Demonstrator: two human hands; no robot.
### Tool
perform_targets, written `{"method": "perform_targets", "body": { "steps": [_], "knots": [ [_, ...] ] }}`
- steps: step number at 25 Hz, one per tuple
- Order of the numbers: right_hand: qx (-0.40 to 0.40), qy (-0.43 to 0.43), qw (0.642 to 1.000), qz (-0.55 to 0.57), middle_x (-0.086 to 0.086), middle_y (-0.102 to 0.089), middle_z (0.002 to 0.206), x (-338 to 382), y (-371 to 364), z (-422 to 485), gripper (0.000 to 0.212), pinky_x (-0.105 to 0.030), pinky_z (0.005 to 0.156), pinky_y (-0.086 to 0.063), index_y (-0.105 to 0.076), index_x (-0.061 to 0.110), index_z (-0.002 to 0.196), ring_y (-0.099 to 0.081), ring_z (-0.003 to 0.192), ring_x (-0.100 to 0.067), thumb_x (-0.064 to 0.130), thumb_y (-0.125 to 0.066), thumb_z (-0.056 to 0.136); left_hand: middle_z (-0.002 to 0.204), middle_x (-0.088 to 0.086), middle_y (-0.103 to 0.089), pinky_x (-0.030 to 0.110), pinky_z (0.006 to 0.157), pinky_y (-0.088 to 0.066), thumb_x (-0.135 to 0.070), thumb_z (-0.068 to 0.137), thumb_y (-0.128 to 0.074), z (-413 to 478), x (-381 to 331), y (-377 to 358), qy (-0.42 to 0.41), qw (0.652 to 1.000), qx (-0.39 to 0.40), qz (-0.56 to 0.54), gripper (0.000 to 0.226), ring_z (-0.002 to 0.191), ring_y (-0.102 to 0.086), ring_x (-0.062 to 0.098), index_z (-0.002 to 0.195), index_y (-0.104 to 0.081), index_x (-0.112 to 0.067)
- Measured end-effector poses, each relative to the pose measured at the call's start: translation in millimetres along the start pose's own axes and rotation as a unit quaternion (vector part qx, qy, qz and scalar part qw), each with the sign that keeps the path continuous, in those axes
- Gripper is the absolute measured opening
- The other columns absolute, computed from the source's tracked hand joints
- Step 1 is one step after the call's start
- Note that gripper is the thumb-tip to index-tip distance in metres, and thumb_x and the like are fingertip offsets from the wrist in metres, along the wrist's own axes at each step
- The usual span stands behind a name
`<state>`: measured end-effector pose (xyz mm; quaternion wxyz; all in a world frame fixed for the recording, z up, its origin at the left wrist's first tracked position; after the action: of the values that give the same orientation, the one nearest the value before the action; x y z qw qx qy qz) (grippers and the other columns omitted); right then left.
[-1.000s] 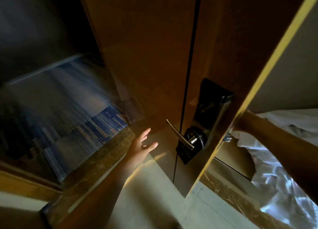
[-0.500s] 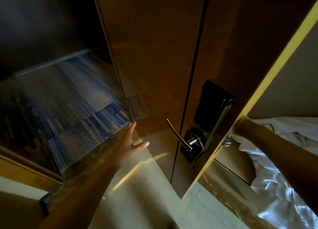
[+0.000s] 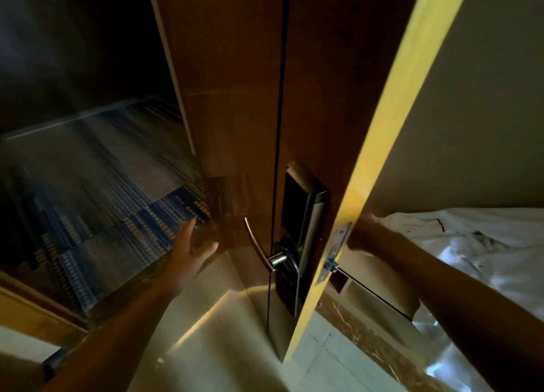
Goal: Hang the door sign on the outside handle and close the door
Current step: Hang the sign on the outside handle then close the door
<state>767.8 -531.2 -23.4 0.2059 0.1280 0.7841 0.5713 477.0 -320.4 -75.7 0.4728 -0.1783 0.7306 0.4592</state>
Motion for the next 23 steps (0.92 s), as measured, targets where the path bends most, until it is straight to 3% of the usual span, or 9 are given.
{"method": "perform_targets", "body": {
  "steps": [1,4,9,12,17,20,23],
  "knots": [
    [0.004,0.027,1.0,-0.015,-0.012,-0.058,0.126,10,1,0,0.024,-0.033,0.092,-0.044,-0.06,0.008,0.112,-0.05,0.12,-0.027,0.012,-0.057,0.089,0.154,0.01,-0.021,0.055,0.108,-0.031,-0.033,0.082,-0.064,-2,2,5,0.003,1.0,-0.003,-0.009,0.078,0.137,-0.027,0.03,0.145,-0.018,-0.026],
    [-0.091,0.145,0.985,0.002,-0.012,-0.066,0.115,38,6,1,0.02,-0.043,0.09,-0.049,-0.066,0.009,0.103,-0.053,0.117,-0.033,0.011,-0.067,0.082,0.156,0.008,-0.016,0.054,0.109,-0.028,-0.029,0.083,-0.064,-6,11,22,0.008,1.0,-0.012,-0.016,0.079,0.14,-0.022,0.031,0.145,-0.016,-0.028],
    [-0.179,0.227,0.955,-0.063,-0.008,-0.061,0.116,87,33,-5,0.027,-0.042,0.092,-0.045,-0.064,0.015,0.104,-0.048,0.113,-0.028,0.029,-0.067,0.082,0.152,0.013,-0.023,0.051,0.107,-0.032,-0.025,0.089,-0.055,-9,34,64,-0.005,0.998,-0.045,-0.05,0.065,0.136,-0.029,0.032,0.144,-0.021,-0.024],
    [-0.169,0.277,0.94,-0.103,-0.007,-0.048,0.136,119,48,-4,0.039,-0.045,0.103,-0.036,-0.06,0.021,0.118,-0.033,0.13,-0.03,0.031,-0.066,0.081,0.15,0.01,-0.026,0.037,0.098,-0.035,-0.029,0.091,-0.053,-17,51,96,-0.016,0.995,-0.084,-0.049,0.058,0.132,-0.032,0.029,0.141,-0.026,-0.027],
    [-0.169,0.377,0.904,-0.113,-0.007,-0.035,0.152,169,58,5,0.048,-0.049,0.114,-0.023,-0.055,0.026,0.126,-0.021,0.143,-0.029,0.021,-0.069,0.08,0.153,0.015,-0.021,0.053,0.112,-0.023,-0.025,0.09,-0.055,-29,78,146,0.02,0.986,-0.165,0.003,0.066,0.138,-0.024,0.035,0.144,-0.02,-0.017],
    [-0.161,0.409,0.889,-0.13,0.001,-0.033,0.153,201,61,17,0.043,-0.045,0.12,-0.014,-0.053,0.027,0.128,-0.014,0.146,-0.025,0.021,-0.062,0.086,0.152,0.014,-0.021,0.058,0.109,-0.029,-0.024,0.089,-0.057,-40,92,178,0.024,0.984,-0.177,-0.019,0.066,0.137,-0.027,0.035,0.144,-0.021,-0.019],
    [-0.136,0.432,0.884,-0.115,0.003,-0.045,0.147,234,62,27,0.041,-0.04,0.121,-0.012,-0.053,0.024,0.129,-0.021,0.144,-0.021,0.015,-0.058,0.089,0.148,0.015,-0.029,0.061,0.103,-0.037,-0.022,0.088,-0.057,-53,105,208,0.003,0.986,-0.16,-0.037,0.062,0.133,-0.034,0.035,0.142,-0.025,-0.02]
  ]
}}
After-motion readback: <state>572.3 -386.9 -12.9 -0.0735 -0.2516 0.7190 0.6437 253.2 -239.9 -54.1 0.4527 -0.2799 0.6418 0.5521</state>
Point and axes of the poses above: each hand's wrist, its own z-axis towards the middle knuckle, its own y-axis out of the back of the hand, x = y × z, the point moved 4 cm from there along z, towards the middle knuckle
